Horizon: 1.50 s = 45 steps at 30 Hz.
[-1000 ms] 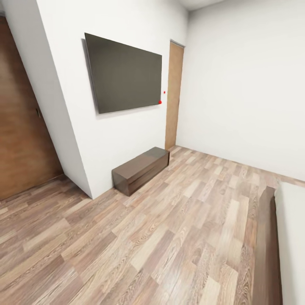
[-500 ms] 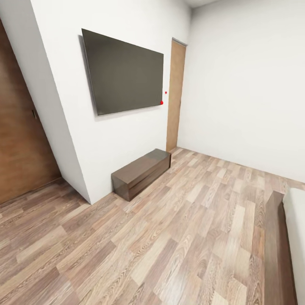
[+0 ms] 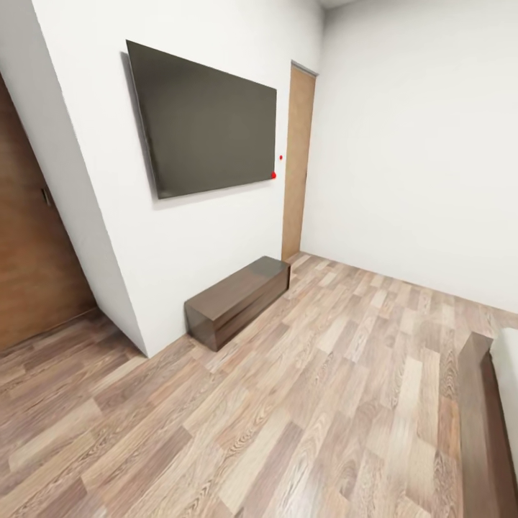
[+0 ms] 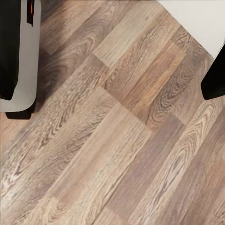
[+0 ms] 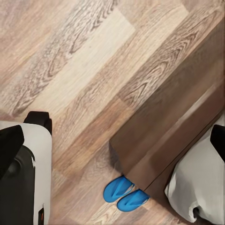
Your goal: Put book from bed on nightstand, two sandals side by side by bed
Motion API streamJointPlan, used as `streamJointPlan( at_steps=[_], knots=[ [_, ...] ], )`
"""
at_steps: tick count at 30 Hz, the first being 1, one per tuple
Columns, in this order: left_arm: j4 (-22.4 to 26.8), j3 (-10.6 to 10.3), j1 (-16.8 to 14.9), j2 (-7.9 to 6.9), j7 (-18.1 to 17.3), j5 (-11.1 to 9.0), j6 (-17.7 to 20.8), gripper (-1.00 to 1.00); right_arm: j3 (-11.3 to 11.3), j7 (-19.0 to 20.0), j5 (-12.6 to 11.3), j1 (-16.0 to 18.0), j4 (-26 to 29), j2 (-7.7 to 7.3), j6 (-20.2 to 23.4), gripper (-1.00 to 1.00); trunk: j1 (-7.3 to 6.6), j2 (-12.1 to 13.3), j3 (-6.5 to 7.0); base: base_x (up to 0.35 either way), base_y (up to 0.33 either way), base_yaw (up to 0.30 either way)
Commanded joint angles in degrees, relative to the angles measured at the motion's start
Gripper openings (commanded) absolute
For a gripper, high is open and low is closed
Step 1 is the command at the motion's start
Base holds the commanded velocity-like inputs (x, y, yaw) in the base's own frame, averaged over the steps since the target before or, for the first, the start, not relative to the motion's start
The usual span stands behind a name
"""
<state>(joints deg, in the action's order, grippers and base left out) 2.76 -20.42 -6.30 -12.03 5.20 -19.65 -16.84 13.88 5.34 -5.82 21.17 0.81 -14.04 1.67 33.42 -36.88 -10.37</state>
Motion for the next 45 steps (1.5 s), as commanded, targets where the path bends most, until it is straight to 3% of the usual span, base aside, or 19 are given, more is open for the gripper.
streamJointPlan(
  at_steps=[1,45],
  knots=[
    [0.02,-0.5,-0.02,-0.01,0.24,-0.3,-0.13,1.0,0.49,0.19,-0.6,0.02,0.06,-0.03,0.17,1.0,0.04,-0.07,-0.09,0.269,0.001,-0.073],
    [0.05,-0.51,-0.02,-0.01,0.18,-0.3,-0.13,1.0,0.5,0.19,-0.6,-0.28,0.06,0.24,0.09,1.0,0.04,-0.07,1.82,0.269,0.068,-0.208]
  ],
)
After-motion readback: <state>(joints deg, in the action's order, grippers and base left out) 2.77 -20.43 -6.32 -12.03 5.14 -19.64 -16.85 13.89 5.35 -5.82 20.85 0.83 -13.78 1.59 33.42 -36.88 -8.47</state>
